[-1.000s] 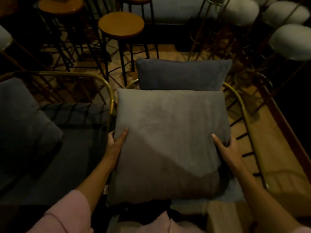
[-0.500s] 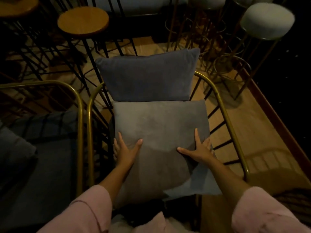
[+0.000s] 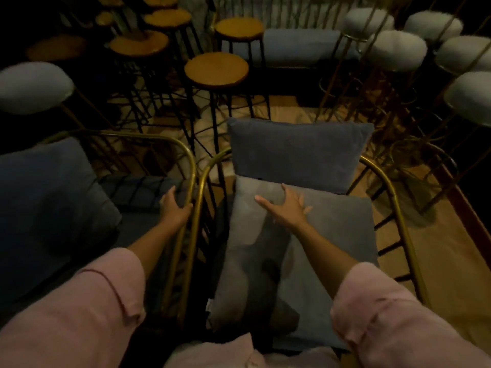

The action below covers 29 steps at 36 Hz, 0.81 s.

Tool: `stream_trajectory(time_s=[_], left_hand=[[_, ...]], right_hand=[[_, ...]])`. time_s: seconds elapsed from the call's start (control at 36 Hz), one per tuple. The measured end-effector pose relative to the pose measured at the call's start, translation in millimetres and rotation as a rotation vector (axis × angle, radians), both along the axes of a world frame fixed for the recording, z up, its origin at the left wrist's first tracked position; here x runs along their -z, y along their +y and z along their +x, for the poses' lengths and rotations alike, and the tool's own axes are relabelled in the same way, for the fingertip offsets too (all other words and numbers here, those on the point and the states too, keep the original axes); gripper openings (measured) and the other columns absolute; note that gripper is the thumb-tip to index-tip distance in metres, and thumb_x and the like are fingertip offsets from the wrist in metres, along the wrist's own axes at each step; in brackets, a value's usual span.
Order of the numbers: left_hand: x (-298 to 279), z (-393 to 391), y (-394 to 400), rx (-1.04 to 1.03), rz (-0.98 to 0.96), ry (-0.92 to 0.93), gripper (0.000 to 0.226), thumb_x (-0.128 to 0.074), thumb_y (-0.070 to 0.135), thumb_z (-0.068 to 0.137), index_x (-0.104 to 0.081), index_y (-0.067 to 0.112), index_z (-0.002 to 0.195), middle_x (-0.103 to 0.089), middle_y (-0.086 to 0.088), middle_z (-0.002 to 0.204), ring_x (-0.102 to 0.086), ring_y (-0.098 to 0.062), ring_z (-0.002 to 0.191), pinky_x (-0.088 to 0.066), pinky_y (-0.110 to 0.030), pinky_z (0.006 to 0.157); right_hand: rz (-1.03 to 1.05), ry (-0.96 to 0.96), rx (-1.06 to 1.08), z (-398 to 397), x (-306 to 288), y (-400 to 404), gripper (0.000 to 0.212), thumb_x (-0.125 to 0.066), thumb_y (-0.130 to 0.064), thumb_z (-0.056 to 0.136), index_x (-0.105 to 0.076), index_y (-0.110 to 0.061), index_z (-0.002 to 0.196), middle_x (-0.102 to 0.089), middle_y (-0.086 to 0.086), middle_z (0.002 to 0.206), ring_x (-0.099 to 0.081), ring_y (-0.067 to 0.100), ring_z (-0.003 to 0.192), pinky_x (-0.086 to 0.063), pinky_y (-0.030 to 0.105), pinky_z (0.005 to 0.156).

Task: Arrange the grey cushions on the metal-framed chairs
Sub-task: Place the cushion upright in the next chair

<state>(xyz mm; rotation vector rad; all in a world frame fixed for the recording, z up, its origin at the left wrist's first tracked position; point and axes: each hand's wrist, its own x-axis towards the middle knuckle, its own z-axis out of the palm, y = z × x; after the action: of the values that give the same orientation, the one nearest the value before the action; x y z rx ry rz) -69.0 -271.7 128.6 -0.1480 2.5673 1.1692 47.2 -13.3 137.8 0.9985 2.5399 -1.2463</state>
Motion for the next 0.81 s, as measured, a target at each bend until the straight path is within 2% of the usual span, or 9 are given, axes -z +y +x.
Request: stream_trajectory(time_s=[0.06, 0.11, 0.19, 0.25, 0.42, 0.58, 0.64, 0.67, 0.81], left_hand=[[-10, -7, -40, -0.044, -0.027, 0.022, 0.075, -0.066, 0.01, 0.089, -0.026, 0.007, 0.152, -0.024, -0.024, 0.157, -0.023, -0.037, 0.147, -0.024, -0.042, 0.118], [-21, -10, -80, -0.124, -0.029, 0.042, 0.075, -0.067, 0.008, 0.088, -0.027, 0.008, 0.152, -0.026, -0.023, 0.158, -0.025, -0.037, 0.146, -0.025, -0.044, 0.118], [-35, -11, -140, -0.273, -0.045, 0.051, 0.075, -0.068, 0.009, 0.087, -0.029, 0.009, 0.151, -0.028, -0.022, 0.157, -0.03, -0.038, 0.144, -0.028, -0.046, 0.118], [-40, -10, -180, -0.371, -0.043, 0.047, 0.074, -0.07, 0.012, 0.086, -0.033, 0.008, 0.15, -0.034, -0.023, 0.154, -0.036, -0.039, 0.141, -0.032, -0.047, 0.116], [-29, -15, -299, -0.552, -0.067, -0.001, 0.06, -0.07, 0.019, 0.087, -0.048, -0.004, 0.138, -0.047, -0.027, 0.145, -0.046, -0.041, 0.133, -0.038, -0.045, 0.113], [-13, -44, -389, -0.656, -0.063, -0.045, 0.059, -0.067, 0.017, 0.09, -0.045, -0.005, 0.14, -0.046, -0.027, 0.146, -0.045, -0.04, 0.135, -0.037, -0.044, 0.113], [-7, -60, -415, -0.676, -0.075, -0.073, 0.061, -0.067, 0.019, 0.09, -0.043, -0.001, 0.142, -0.044, -0.025, 0.148, -0.043, -0.04, 0.136, -0.037, -0.045, 0.113], [-5, -68, -426, -0.68, -0.07, -0.086, 0.062, -0.066, 0.02, 0.09, -0.042, 0.001, 0.144, -0.042, -0.024, 0.149, -0.043, -0.04, 0.136, -0.038, -0.045, 0.112], [11, -118, -485, -0.681, 0.012, -0.16, 0.068, -0.066, 0.026, 0.09, -0.033, 0.012, 0.148, -0.036, -0.018, 0.153, -0.041, -0.039, 0.137, -0.038, -0.051, 0.112]], right_hand=[[-0.045, 0.054, -0.106, -24, -11, -23, 0.109, -0.062, -0.082, 0.067, -0.025, -0.026, 0.154, -0.02, 0.007, 0.164, -0.011, 0.033, 0.152, -0.004, 0.061, 0.12], [-0.068, 0.095, -0.212, -48, -21, -48, 0.107, -0.064, -0.078, 0.069, -0.029, -0.022, 0.152, -0.028, 0.008, 0.161, -0.02, 0.034, 0.15, -0.02, 0.056, 0.12], [-0.096, 0.124, -0.352, -84, -36, -91, 0.084, -0.072, -0.052, 0.082, -0.039, -0.008, 0.146, -0.046, 0.012, 0.15, -0.044, 0.031, 0.137, -0.039, 0.034, 0.105], [-0.077, 0.107, -0.437, -104, -42, -120, 0.073, -0.07, -0.041, 0.089, -0.04, -0.005, 0.145, -0.05, 0.014, 0.145, -0.048, 0.03, 0.133, -0.041, 0.03, 0.098], [-0.126, 0.131, -0.534, -161, -39, -208, 0.07, -0.069, -0.037, 0.09, -0.041, -0.004, 0.144, -0.048, 0.017, 0.147, -0.047, 0.033, 0.135, -0.045, 0.041, 0.105], [-0.17, 0.119, -0.512, -217, -9, -303, 0.057, -0.073, -0.028, 0.088, -0.052, -0.001, 0.133, -0.061, 0.014, 0.123, -0.059, 0.033, 0.119, -0.049, 0.046, 0.099], [-0.184, 0.099, -0.493, -233, 6, -333, 0.059, -0.072, -0.029, 0.089, -0.05, -0.001, 0.135, -0.055, 0.007, 0.113, -0.062, 0.027, 0.105, -0.053, 0.039, 0.087], [-0.204, 0.083, -0.467, -239, 12, -347, 0.062, -0.072, -0.03, 0.089, -0.047, -0.002, 0.138, -0.056, 0.008, 0.115, -0.063, 0.025, 0.102, -0.052, 0.034, 0.082], [-0.316, -0.007, -0.322, -275, 43, -420, 0.069, -0.07, -0.028, 0.09, -0.038, -0.003, 0.146, -0.054, 0.018, 0.141, -0.054, 0.034, 0.128, -0.048, 0.034, 0.095]])
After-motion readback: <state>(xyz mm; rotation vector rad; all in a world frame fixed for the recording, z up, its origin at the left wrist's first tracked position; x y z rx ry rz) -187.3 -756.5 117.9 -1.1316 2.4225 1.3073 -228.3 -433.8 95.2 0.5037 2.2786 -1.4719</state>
